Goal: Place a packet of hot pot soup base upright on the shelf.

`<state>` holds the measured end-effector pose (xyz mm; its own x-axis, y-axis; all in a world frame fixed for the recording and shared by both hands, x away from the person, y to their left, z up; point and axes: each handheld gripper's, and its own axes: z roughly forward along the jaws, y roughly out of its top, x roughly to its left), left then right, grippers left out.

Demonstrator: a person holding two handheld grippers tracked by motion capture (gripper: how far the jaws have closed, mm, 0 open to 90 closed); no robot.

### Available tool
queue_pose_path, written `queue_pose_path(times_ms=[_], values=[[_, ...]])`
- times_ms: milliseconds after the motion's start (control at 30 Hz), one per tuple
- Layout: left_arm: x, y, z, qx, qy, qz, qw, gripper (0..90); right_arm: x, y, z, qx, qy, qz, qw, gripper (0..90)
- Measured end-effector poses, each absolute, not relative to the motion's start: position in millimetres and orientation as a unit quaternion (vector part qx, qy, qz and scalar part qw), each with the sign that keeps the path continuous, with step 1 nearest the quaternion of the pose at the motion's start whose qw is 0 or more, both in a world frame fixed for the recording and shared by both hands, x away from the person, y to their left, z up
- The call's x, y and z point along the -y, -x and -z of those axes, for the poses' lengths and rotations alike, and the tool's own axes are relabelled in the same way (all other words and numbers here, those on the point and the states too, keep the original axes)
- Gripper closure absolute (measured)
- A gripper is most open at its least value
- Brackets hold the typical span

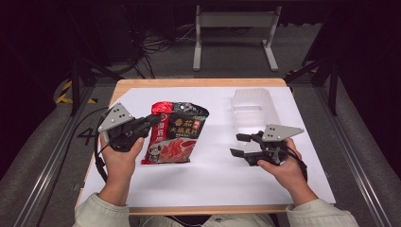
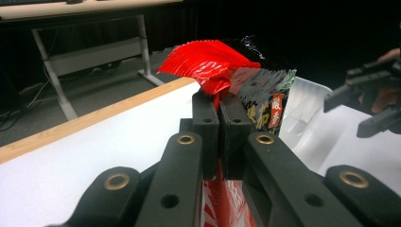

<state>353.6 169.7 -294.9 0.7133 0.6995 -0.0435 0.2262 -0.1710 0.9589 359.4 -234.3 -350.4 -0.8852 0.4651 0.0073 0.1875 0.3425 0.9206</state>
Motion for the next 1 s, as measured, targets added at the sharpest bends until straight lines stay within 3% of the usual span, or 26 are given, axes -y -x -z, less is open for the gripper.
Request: queue_pose_path(times_ms=[400,1000], values=[[-164,-351,295,-0.304,-0.738,-0.207,0.566,87.7,202,-387,322,-0.804,-0.187,-0.554,0.107,35.7],[-150,-348,297,-0.281,-0.740,-0.194,0.580,87.7,163,-407,318,-0.810,-0.167,-0.559,0.058,29.0]])
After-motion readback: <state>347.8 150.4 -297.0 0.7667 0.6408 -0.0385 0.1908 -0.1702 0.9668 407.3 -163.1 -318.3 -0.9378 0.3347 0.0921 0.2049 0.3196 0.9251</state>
